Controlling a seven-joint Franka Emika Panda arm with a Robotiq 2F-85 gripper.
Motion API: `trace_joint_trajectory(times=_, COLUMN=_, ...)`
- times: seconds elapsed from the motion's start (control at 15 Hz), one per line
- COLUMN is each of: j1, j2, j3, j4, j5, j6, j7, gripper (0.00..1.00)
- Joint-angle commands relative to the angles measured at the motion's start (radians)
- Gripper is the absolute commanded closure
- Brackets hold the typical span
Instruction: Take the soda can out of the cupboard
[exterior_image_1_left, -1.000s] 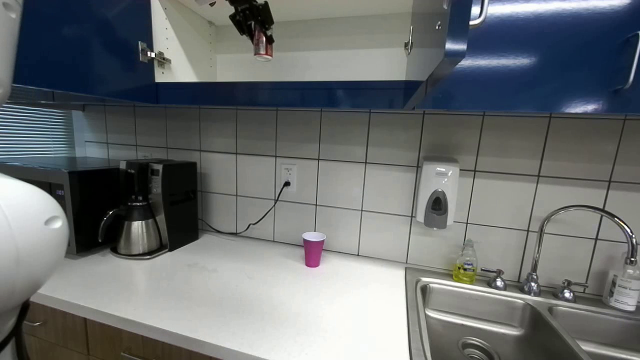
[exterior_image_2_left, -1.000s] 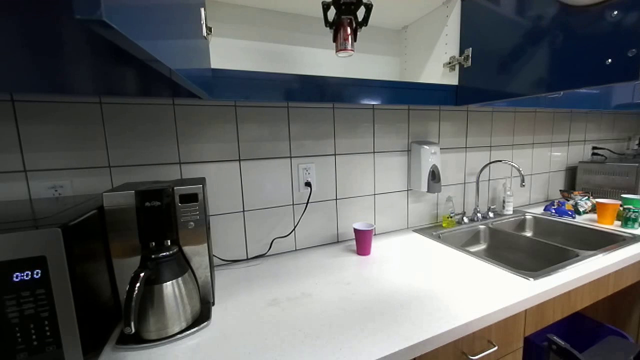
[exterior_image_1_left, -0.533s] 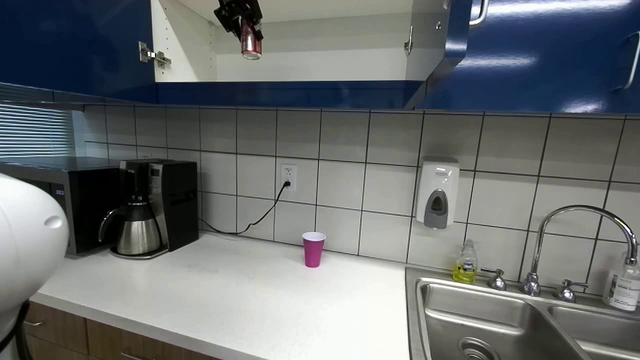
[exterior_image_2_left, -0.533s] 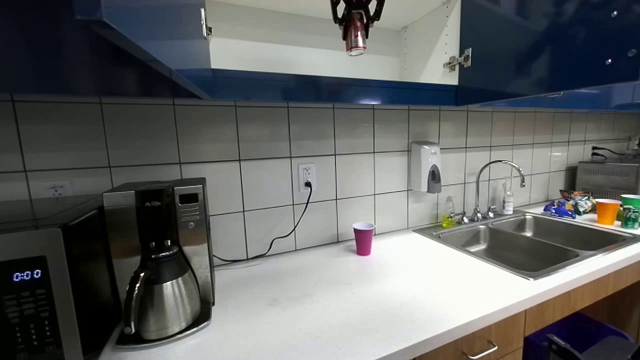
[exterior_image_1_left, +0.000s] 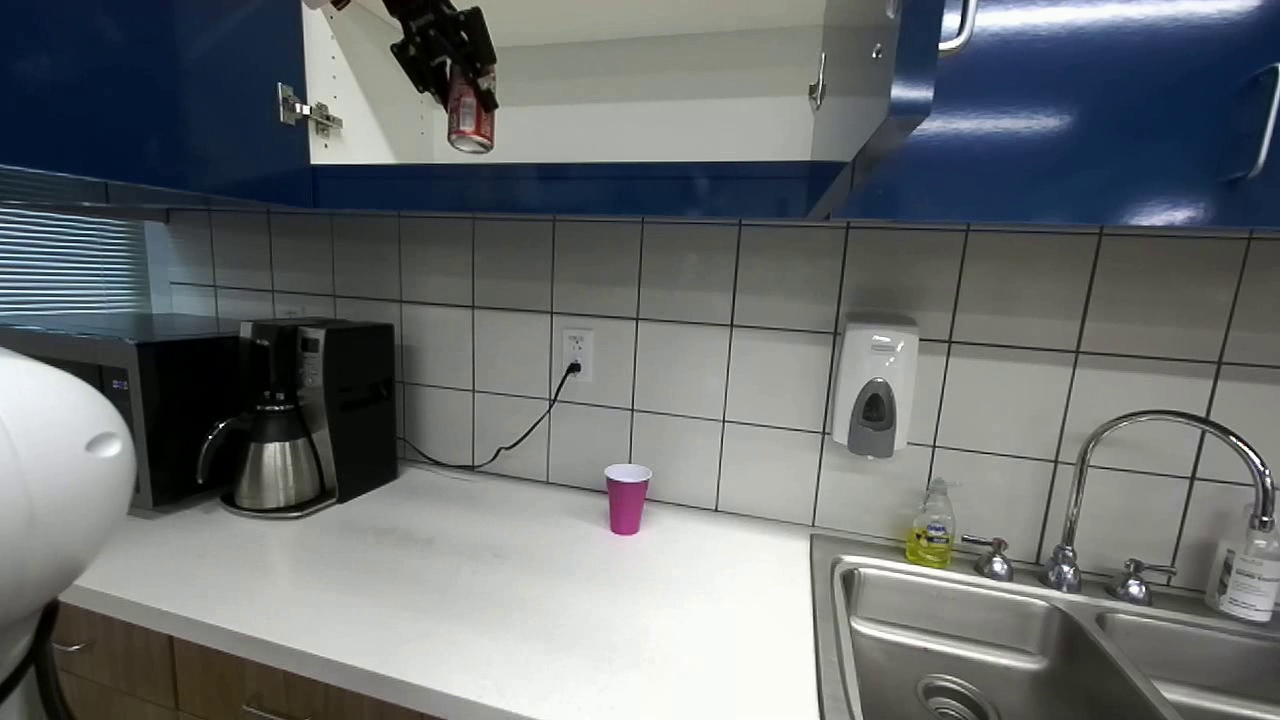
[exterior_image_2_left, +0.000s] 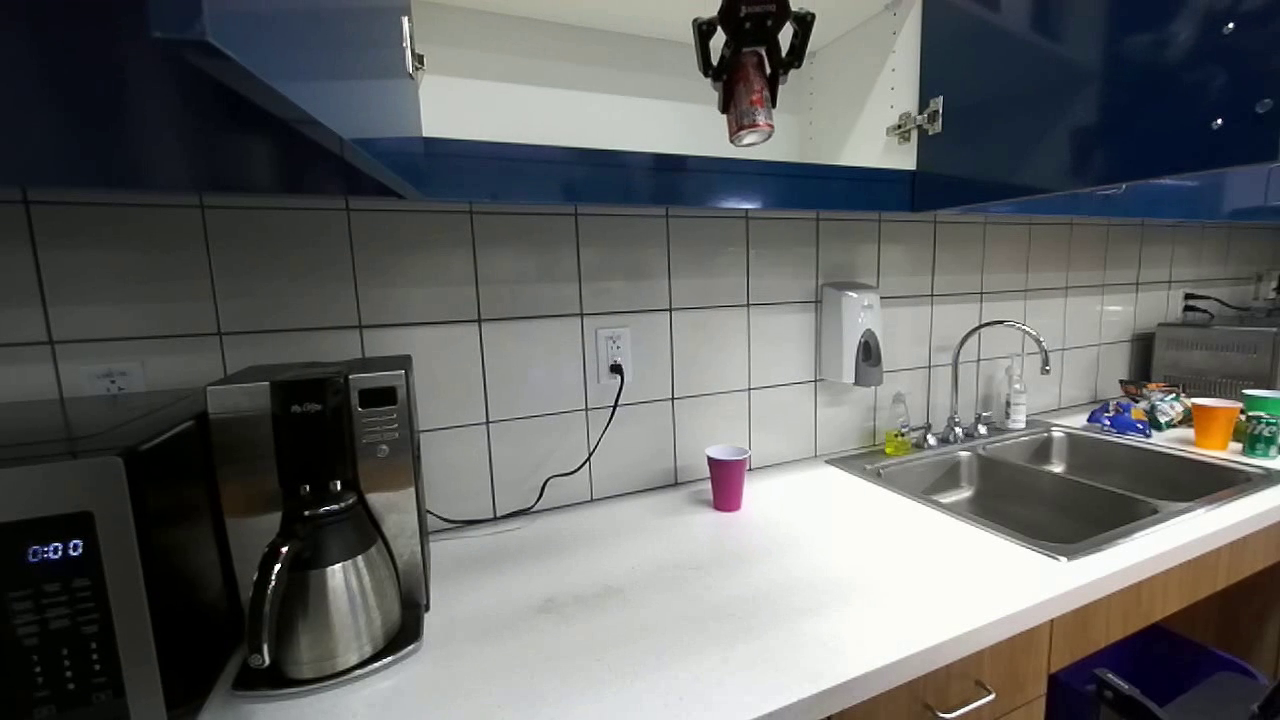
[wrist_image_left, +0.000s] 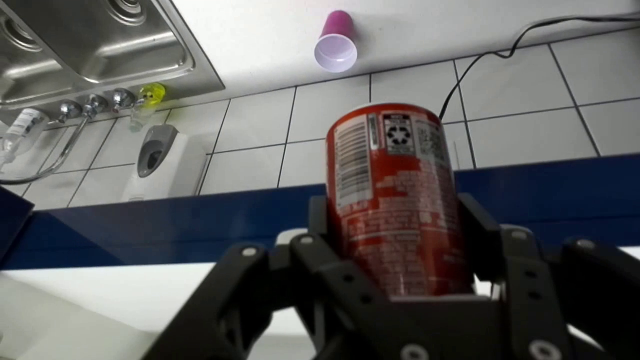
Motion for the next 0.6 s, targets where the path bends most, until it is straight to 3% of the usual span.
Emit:
trace_joint_trajectory(times=0.0, j1=-0.034, j2=-0.121, j3=0.009, j4=-0.186, j5=0.037, j6=0.074, j7=0.007, gripper=0.62)
trace_joint_trajectory(times=0.53, j1=-0.073, j2=-0.127, j3=0.016, j4=-0.438, j5=0.06, j6=0.272, j7=0.016, gripper=0.62)
